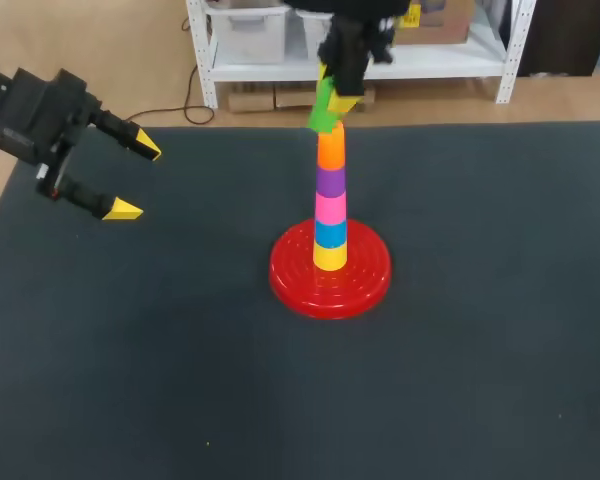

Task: Pick up and stack the cylinders on the red base in this order: pink,purple,orange,green

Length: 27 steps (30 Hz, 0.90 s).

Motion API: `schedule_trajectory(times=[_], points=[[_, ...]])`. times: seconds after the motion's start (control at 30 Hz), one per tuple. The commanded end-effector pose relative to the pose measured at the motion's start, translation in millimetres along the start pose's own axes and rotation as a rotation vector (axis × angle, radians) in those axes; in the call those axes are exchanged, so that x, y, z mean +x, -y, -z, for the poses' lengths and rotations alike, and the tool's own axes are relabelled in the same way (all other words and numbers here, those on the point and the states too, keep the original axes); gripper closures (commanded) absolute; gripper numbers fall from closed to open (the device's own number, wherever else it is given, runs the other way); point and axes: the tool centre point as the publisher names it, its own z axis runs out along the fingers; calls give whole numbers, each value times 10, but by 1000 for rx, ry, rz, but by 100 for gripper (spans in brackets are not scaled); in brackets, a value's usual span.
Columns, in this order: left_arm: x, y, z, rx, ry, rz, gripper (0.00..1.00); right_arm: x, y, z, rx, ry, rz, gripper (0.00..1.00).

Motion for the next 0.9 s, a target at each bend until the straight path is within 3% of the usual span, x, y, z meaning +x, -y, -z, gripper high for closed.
schedule_trajectory(times=[0.03,0.37,0.9], points=[[7,3,-5,-2,0,-1,0,22,127,103,-21,-21,-6,100],[7,3,-5,-2,0,-1,0,55,331,23,-68,-102,-1,100],[7,3,-5,-2,0,-1,0,146,306,-248,-113,-141,-12,100]])
